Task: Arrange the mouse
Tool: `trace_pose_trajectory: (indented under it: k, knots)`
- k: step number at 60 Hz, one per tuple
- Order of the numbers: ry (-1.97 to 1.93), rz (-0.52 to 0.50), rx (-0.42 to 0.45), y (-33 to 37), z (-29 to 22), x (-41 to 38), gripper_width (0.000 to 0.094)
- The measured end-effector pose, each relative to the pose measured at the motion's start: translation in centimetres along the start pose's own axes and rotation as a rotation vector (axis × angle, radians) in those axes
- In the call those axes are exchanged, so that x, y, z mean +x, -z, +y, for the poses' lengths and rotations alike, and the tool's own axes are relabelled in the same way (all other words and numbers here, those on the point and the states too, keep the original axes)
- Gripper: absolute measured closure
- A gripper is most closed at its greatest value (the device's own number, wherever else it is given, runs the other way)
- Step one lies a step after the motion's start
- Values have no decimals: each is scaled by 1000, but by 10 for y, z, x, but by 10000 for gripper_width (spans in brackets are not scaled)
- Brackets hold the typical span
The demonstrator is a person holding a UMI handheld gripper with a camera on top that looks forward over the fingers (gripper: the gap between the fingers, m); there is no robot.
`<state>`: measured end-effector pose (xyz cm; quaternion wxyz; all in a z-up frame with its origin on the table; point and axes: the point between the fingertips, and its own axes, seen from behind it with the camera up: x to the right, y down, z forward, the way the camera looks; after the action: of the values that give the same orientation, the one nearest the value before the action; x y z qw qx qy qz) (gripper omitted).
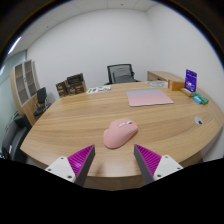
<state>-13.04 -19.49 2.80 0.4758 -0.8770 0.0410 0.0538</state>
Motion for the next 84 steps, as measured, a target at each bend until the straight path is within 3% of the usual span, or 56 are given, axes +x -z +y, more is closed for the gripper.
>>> trace_pose_trajectory:
  k: [15,33,38,39,47,56,61,74,84]
  knots:
    - [7,-41,-42,-66,-13,10,113]
    - [86,7,-60,-135,-45,0,125]
    - [144,50,-54,-145,-49,4,256]
    - [148,50,-50,-147,-49,2,390]
    - [114,66,-36,-147,-48,3,454]
    - [94,75,-113,-143,-48,2,516]
    - [85,70,-74,-133,-78,2,515]
    - [159,111,80,-154,-221,78,515]
    - [171,141,14,-234,-249,173,518]
